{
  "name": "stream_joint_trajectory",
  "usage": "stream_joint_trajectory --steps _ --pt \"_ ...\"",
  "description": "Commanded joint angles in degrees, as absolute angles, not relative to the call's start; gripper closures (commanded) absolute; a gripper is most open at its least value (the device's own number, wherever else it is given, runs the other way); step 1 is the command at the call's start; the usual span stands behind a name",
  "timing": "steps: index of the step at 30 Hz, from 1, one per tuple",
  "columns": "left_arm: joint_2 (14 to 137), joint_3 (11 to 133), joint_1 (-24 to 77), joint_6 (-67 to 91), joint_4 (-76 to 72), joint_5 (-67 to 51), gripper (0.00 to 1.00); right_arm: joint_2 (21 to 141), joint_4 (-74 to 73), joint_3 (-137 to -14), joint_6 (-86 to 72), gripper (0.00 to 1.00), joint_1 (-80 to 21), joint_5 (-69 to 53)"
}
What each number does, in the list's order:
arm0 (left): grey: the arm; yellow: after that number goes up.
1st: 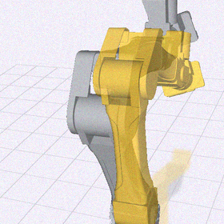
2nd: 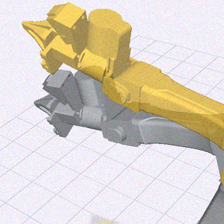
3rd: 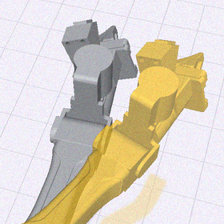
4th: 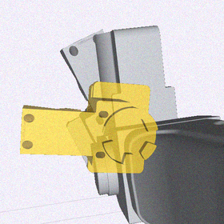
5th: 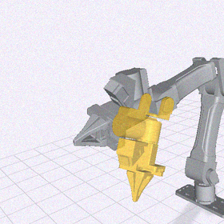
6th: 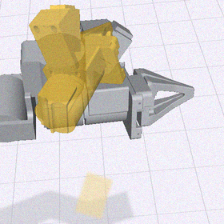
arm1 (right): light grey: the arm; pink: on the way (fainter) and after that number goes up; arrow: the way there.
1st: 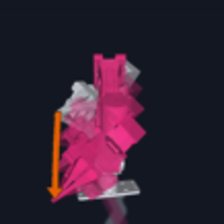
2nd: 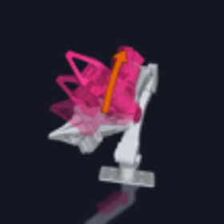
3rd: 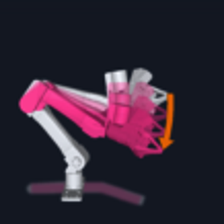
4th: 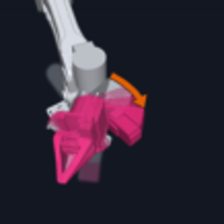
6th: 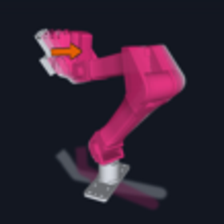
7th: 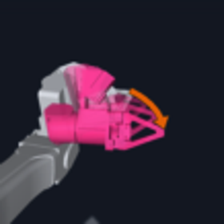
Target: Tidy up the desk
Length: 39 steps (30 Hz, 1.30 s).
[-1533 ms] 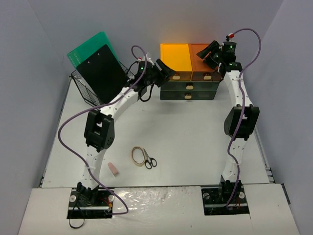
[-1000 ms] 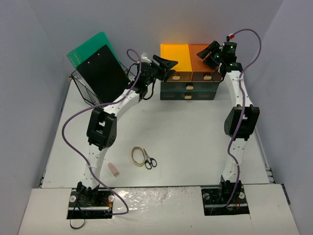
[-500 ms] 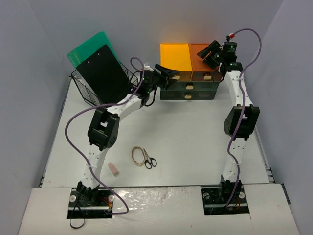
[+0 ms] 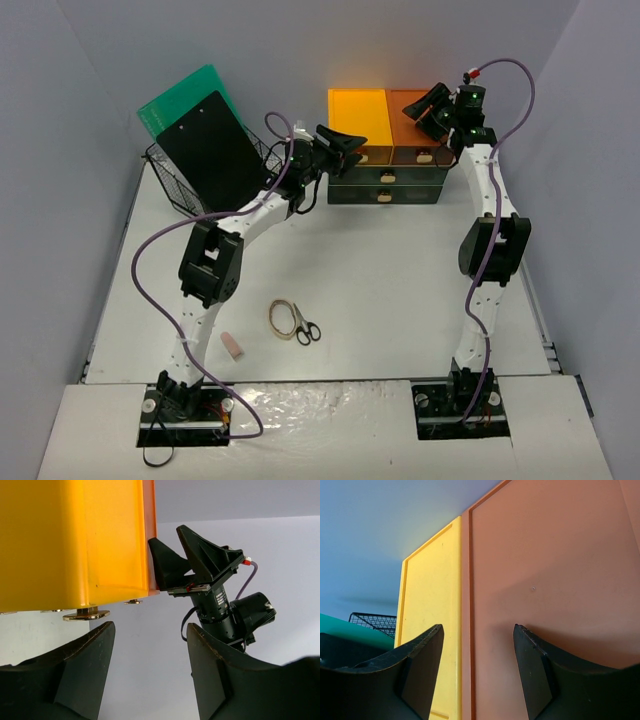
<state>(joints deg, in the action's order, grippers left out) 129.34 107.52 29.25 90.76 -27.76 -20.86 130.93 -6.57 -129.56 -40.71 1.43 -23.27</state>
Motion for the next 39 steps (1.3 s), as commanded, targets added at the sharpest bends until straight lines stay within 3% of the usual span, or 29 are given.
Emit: stream_joint_trajectory --steps 1,11,28,39 --pt "125.7 106.6 29.7 92.2 -34.9 -20.8 0.45 136.8 -21.9 -126.0 -38.8 0.44 2.4 -20.6" --pt "124.8 103.3 30.0 91.8 -36.5 -20.4 0.45 136.8 -21.9 -126.0 -38.8 0.44 2.4 -20.6" --pt "130.2 112.5 30.5 89.2 -30.0 -18.1 0.46 136.4 -21.8 -125.4 -38.5 0.44 2.4 -20.7" --pt "130.6 107.8 32.5 89.8 -32.9 -15.6 0.48 136.1 -21.8 -124.9 -38.5 0.44 2.4 -20.7"
